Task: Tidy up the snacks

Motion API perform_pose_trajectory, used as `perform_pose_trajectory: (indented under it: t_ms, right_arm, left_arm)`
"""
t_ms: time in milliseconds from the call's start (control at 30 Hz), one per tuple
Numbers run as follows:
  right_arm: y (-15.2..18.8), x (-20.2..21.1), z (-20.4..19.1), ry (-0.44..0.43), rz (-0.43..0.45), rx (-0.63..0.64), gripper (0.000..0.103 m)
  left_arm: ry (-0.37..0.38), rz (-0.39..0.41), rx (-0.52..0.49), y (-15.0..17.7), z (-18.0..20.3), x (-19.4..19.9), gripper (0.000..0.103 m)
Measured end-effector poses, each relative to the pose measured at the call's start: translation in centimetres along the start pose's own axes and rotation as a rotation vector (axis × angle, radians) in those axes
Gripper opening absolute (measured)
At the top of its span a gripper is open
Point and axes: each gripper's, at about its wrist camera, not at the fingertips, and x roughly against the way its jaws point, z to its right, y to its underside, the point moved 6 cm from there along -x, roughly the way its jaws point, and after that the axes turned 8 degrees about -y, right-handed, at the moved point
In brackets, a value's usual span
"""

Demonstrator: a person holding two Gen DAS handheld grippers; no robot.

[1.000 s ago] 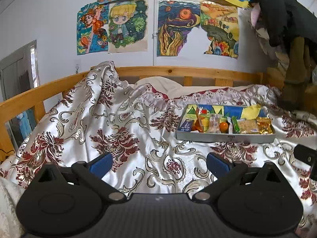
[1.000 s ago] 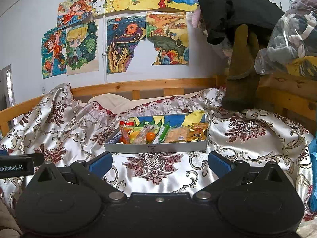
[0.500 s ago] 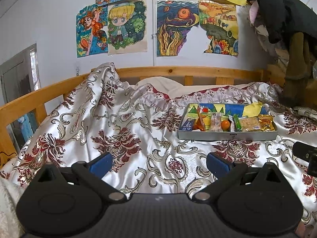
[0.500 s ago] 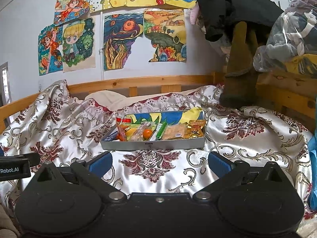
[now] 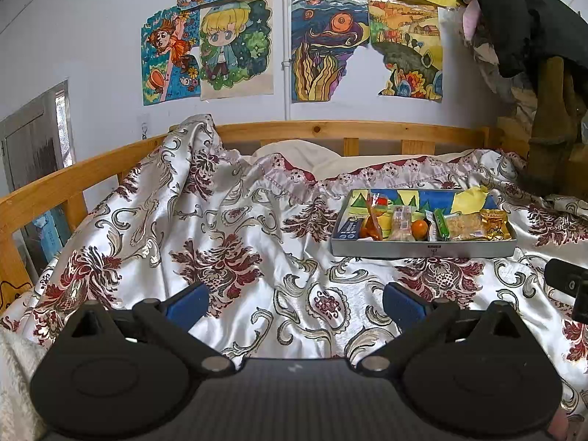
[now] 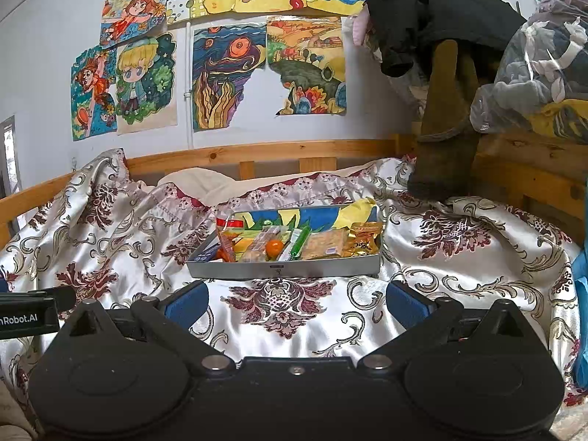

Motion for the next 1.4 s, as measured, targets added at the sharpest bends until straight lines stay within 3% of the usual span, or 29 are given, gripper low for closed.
perform_pose_trajectory:
  t_ms: [1400]
  right_arm:
    - [0.06, -0.06, 0.02, 0.0, -0.002, 0.0, 0.102]
  left_arm:
    - [-0.006, 0.003, -0.022, 0.3, -0.3, -0.25, 0.103]
